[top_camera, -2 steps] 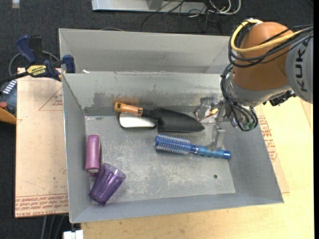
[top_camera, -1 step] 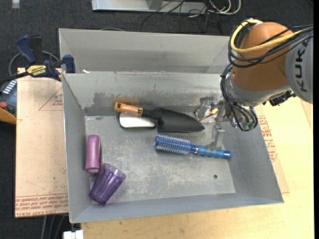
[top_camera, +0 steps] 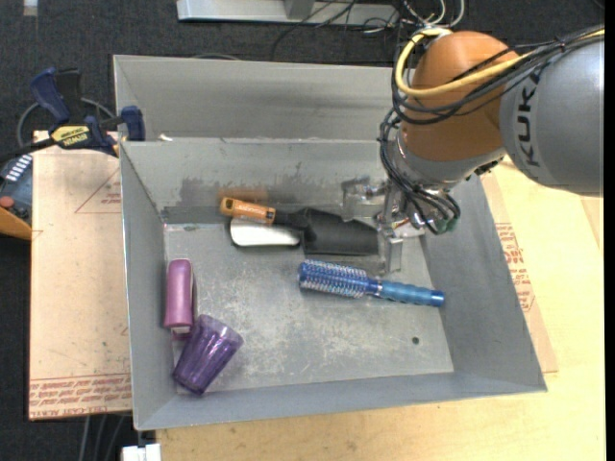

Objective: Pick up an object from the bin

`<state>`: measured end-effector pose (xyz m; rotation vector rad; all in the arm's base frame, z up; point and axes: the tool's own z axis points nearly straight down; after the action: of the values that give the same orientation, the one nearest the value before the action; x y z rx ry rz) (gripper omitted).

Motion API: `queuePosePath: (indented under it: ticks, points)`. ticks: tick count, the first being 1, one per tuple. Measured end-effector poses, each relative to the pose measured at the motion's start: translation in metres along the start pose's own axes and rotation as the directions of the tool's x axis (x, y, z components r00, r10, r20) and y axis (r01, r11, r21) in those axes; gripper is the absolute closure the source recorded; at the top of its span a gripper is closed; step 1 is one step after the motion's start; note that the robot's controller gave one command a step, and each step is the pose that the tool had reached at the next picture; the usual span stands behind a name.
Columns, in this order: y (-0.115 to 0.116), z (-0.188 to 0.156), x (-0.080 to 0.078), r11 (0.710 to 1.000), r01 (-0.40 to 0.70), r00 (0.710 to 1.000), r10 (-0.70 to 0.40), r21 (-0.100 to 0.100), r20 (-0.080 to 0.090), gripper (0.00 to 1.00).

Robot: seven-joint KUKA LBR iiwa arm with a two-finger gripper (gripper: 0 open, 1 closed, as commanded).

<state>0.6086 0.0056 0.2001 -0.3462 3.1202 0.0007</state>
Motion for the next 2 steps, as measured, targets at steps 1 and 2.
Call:
queuePosePath:
  ticks: [1,2]
  points:
    - [0.010,0.023,-0.015,0.997,-0.077,0.997,0.077,-0.001,0.004,0.00]
    - [0.024,0.066,-0.011,0.999,0.036,0.999,-0.036,0.000,0.003,0.00]
